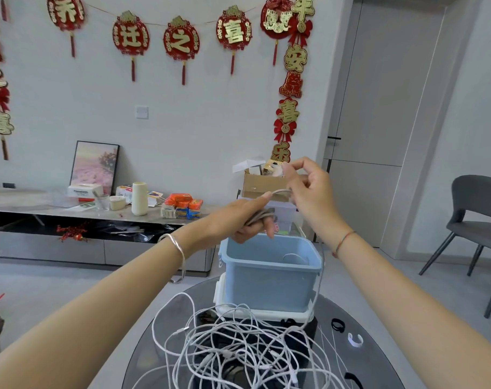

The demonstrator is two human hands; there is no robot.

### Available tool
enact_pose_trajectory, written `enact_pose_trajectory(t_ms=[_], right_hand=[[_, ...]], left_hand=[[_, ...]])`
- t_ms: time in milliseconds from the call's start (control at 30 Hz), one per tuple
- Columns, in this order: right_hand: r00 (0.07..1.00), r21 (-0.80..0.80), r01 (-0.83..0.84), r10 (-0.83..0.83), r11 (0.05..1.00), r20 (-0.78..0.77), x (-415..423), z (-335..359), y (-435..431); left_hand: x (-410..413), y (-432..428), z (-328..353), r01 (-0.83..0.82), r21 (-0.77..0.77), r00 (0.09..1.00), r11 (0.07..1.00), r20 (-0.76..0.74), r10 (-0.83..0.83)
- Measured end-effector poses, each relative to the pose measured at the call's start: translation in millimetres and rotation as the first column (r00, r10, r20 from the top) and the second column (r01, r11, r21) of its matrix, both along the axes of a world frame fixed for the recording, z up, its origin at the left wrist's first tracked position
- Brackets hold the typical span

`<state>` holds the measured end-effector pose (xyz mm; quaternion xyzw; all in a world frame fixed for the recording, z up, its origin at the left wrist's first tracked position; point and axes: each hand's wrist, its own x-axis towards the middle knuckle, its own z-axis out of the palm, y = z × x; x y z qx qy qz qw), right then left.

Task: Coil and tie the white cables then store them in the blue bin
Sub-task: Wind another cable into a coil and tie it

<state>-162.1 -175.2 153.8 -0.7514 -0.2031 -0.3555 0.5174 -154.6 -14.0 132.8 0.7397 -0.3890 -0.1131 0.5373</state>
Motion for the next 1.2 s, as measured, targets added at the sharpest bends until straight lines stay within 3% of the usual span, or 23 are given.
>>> enact_pose_trajectory(t_ms=[133,233,333,467,567,667,733,833,1000,1100,1200], right_hand=[[0.993,0.148,-0.076,0.089,0.986,-0.084,11.1,-6.7,2.8],[0.959,0.235,-0.141,0.191,0.962,-0.207,10.7,-15.1,12.4],[0.915,0.292,-0.144,0.239,0.946,-0.324,10.8,-27.0,19.8],[0.847,0.108,-0.155,0.188,0.982,-0.497,7.5,-48.9,21.9],[0.814,-0.106,-0.176,0.084,0.979,-0.574,3.0,-64.8,23.3],[0.796,-0.315,-0.255,0.013,0.914,-0.605,-4.5,-72.1,27.3],[0.823,-0.447,-0.277,-0.030,0.851,-0.567,-12.6,-72.0,30.2],[0.908,-0.496,-0.194,-0.037,0.846,-0.418,-23.3,-65.5,32.5],[0.981,-0.549,-0.089,-0.024,0.831,-0.194,-35.6,-47.0,33.4],[0.992,-0.469,0.009,-0.067,0.883,-0.107,-33.6,-35.0,25.1],[0.992,-0.381,0.101,-0.120,0.919,-0.027,-24.8,-26.0,13.2]], left_hand=[[1.9,-1.0,7.9,0.151,-0.321,0.957,0.935,-0.190,-0.219],[3.2,1.4,17.4,0.058,-0.554,0.920,0.830,-0.293,-0.259],[9.9,5.2,26.5,-0.088,-0.748,0.910,0.658,-0.330,-0.252],[25.3,16.1,34.3,-0.290,-0.845,0.908,0.449,-0.391,-0.148],[32.2,20.0,34.3,-0.370,-0.838,0.904,0.402,-0.424,-0.052],[35.3,15.8,28.9,-0.435,-0.800,0.889,0.414,-0.454,0.059],[37.0,13.2,23.4,-0.449,-0.748,0.892,0.489,-0.409,0.193],[39.6,10.7,11.0,-0.447,-0.610,0.887,0.655,-0.204,0.415],[36.6,4.6,-6.5,-0.489,-0.371,0.821,0.790,0.111,0.560],[28.8,5.0,-10.7,-0.487,-0.197,0.792,0.851,0.311,0.525],[12.5,5.9,-8.6,-0.373,-0.089,0.882,0.923,0.275,0.383]])
